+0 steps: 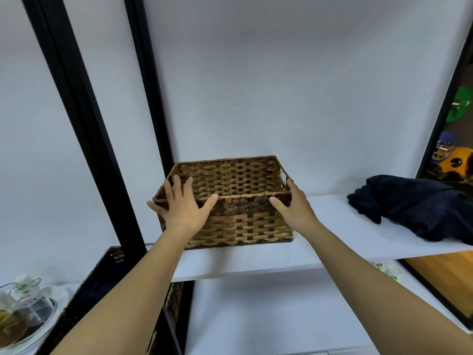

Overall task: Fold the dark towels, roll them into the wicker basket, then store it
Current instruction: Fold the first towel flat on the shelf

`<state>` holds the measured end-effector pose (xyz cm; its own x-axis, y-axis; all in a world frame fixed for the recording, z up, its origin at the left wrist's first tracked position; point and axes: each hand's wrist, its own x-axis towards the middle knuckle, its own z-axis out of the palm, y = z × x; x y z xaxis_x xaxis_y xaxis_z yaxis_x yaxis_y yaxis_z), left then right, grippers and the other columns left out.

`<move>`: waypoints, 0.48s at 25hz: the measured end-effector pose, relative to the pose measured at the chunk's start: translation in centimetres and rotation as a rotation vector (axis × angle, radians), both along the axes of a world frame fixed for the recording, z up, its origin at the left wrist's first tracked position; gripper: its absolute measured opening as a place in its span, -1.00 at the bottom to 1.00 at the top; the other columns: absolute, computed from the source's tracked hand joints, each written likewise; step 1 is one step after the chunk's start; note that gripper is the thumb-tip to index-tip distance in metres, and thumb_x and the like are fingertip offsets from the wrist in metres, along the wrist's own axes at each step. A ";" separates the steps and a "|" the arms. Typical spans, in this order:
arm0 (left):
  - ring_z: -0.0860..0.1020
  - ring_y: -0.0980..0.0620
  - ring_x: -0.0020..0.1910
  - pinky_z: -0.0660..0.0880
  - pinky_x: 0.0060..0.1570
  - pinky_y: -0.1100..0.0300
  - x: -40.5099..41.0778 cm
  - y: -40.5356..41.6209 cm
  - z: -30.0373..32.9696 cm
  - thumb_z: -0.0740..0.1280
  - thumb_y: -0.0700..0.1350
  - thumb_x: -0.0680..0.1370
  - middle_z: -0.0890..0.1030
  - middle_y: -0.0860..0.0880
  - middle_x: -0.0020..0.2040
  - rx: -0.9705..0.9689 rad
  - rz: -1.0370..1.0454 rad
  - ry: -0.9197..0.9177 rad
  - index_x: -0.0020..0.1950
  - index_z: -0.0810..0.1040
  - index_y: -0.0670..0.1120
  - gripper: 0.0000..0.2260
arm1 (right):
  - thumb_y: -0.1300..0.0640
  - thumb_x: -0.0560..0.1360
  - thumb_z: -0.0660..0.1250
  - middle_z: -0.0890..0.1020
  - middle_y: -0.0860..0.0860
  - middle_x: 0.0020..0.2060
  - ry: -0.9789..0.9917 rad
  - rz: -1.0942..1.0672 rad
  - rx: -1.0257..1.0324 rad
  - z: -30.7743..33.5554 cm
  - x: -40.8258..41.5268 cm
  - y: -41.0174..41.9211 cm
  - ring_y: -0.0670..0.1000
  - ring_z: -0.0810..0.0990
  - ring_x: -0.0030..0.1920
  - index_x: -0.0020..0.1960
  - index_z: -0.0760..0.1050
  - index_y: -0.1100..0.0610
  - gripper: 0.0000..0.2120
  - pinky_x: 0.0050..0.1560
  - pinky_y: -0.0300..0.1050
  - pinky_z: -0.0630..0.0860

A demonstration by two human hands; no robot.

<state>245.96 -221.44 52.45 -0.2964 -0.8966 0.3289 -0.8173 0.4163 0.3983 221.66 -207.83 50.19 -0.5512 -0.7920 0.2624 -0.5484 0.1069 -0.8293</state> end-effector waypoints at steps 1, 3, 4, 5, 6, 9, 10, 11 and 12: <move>-0.36 -0.03 0.60 -0.40 0.36 -0.48 -0.4 0.9 0.0 0.02 0.52 0.50 -0.20 0.00 0.67 -0.046 -0.038 -0.024 0.65 -0.02 0.10 -0.17 | -0.19 0.57 0.32 0.12 0.00 0.60 0.019 0.038 0.019 0.1 0.1 0.4 0.04 0.12 0.59 0.63 -0.04 -0.08 -0.21 0.50 0.07 0.20; -0.41 -0.05 0.58 -0.45 0.33 -0.43 -1.6 2.5 -0.1 0.00 0.51 0.52 -0.25 0.00 0.66 -0.207 -0.161 -0.114 0.65 -0.05 0.12 -0.19 | -0.26 0.56 0.29 -0.07 -0.04 0.64 0.085 0.065 0.061 0.2 0.0 1.4 0.03 -0.03 0.62 0.63 -0.14 -0.15 -0.16 0.53 0.11 0.13; -0.43 -0.05 0.58 -0.45 0.34 -0.42 -2.7 3.4 -0.2 0.00 0.50 0.53 -0.26 0.00 0.66 -0.287 -0.239 -0.156 0.65 -0.05 0.12 -0.20 | -0.28 0.56 0.27 -0.14 -0.06 0.64 0.118 0.047 0.079 0.2 -0.5 2.2 0.04 -0.05 0.62 0.63 -0.17 -0.17 -0.16 0.54 0.12 0.13; -0.43 -0.06 0.57 -0.44 0.36 -0.42 -4.1 4.3 -0.3 0.01 0.48 0.54 -0.25 -0.01 0.66 -0.350 -0.310 -0.183 0.65 -0.05 0.12 -0.22 | -0.29 0.57 0.25 -0.17 -0.07 0.63 0.150 0.027 0.095 0.2 -1.2 3.1 0.05 -0.05 0.62 0.63 -0.19 -0.17 -0.17 0.54 0.13 0.13; -0.43 -0.06 0.57 -0.43 0.37 -0.43 -5.5 5.4 -0.5 0.02 0.47 0.54 -0.24 -0.01 0.66 -0.396 -0.374 -0.199 0.65 -0.04 0.12 -0.23 | -0.29 0.58 0.23 -0.19 -0.08 0.63 0.173 0.006 0.115 0.2 -2.0 4.0 0.05 -0.04 0.62 0.63 -0.18 -0.17 -0.19 0.55 0.12 0.14; -0.40 -0.06 0.59 -0.43 0.40 -0.40 -11.0 8.8 -1.7 0.05 0.44 0.55 -0.21 -0.01 0.67 -0.446 -0.534 -0.185 0.65 0.00 0.11 -0.24 | -0.28 0.59 0.21 -0.16 -0.10 0.63 0.196 -0.071 0.162 -0.4 -5.6 7.7 0.04 -0.03 0.62 0.62 -0.11 -0.18 -0.24 0.55 0.10 0.14; -0.40 -0.05 0.59 -0.45 0.40 -0.37 -13.0 9.7 -1.9 0.06 0.43 0.56 -0.21 0.00 0.67 -0.441 -0.580 -0.166 0.65 0.01 0.12 -0.25 | -0.27 0.59 0.22 -0.14 -0.11 0.63 0.194 -0.098 0.159 -0.4 -6.8 8.9 0.02 -0.02 0.62 0.63 -0.07 -0.17 -0.27 0.55 0.08 0.13; -0.40 -0.03 0.59 -0.46 0.41 -0.35 -15.0 10.5 -2.1 0.06 0.42 0.57 -0.21 0.01 0.67 -0.433 -0.627 -0.147 0.65 0.00 0.12 -0.27 | -0.24 0.60 0.23 -0.10 -0.09 0.63 0.198 -0.127 0.147 -0.5 -8.2 10.0 0.00 -0.02 0.62 0.63 -0.02 -0.14 -0.29 0.54 0.04 0.12; -0.40 -0.02 0.59 -0.45 0.42 -0.33 -17.2 11.4 -2.2 0.07 0.40 0.58 -0.21 0.01 0.67 -0.431 -0.674 -0.128 0.65 0.00 0.12 -0.29 | -0.20 0.61 0.24 -0.06 -0.06 0.64 0.210 -0.156 0.134 -0.7 -9.8 11.2 -0.01 0.01 0.62 0.62 0.04 -0.09 -0.31 0.53 0.00 0.12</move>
<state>228.72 -210.03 50.21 -0.7864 -0.3143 0.5318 -0.3645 0.9311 0.0112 211.88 -196.67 49.53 -0.6141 -0.7370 0.2823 -0.6745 0.3045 -0.6725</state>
